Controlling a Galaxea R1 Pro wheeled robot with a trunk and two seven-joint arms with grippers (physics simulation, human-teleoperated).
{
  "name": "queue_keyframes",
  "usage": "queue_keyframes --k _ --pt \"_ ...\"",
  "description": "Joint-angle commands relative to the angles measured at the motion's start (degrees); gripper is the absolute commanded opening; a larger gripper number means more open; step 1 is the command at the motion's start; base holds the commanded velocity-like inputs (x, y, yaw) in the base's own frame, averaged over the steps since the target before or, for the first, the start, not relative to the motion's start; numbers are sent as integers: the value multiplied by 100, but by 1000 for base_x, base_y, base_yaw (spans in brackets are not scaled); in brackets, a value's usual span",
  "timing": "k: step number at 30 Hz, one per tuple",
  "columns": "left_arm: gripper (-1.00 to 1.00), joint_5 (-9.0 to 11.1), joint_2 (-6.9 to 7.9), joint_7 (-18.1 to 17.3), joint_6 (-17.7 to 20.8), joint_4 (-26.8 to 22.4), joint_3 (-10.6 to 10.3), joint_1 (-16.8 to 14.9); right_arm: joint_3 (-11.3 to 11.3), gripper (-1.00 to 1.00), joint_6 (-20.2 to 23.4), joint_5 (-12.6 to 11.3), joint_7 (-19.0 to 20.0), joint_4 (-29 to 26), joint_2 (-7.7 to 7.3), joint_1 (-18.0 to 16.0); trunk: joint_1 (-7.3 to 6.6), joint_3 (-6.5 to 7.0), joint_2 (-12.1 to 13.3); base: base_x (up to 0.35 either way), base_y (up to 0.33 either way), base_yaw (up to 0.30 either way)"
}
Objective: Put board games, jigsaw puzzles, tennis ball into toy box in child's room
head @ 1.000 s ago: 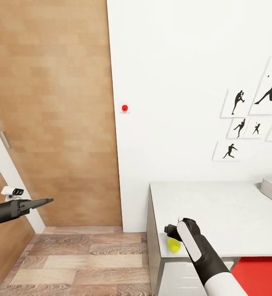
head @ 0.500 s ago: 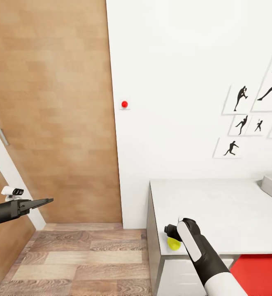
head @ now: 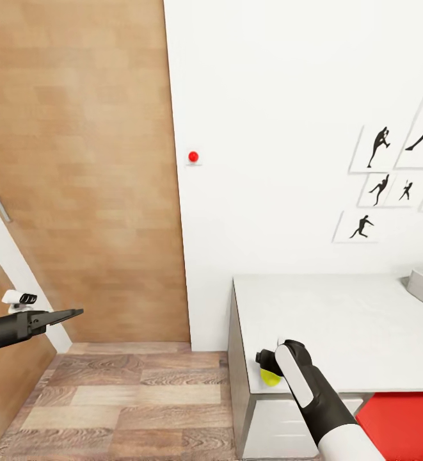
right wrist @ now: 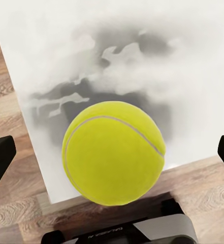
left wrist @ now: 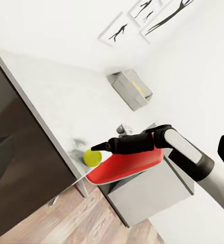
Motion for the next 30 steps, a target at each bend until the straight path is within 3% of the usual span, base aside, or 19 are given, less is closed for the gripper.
queue_keyframes --k 1,30 --pt "100 -3 1 -22 61 -1 0 -5 9 100 6 -57 -60 -6 -2 -6 4 -23 -14 0 0 0" --pt "100 -3 -43 2 60 -1 -6 -5 7 100 6 -57 -25 -13 -2 -6 4 -242 -14 0 0 5"
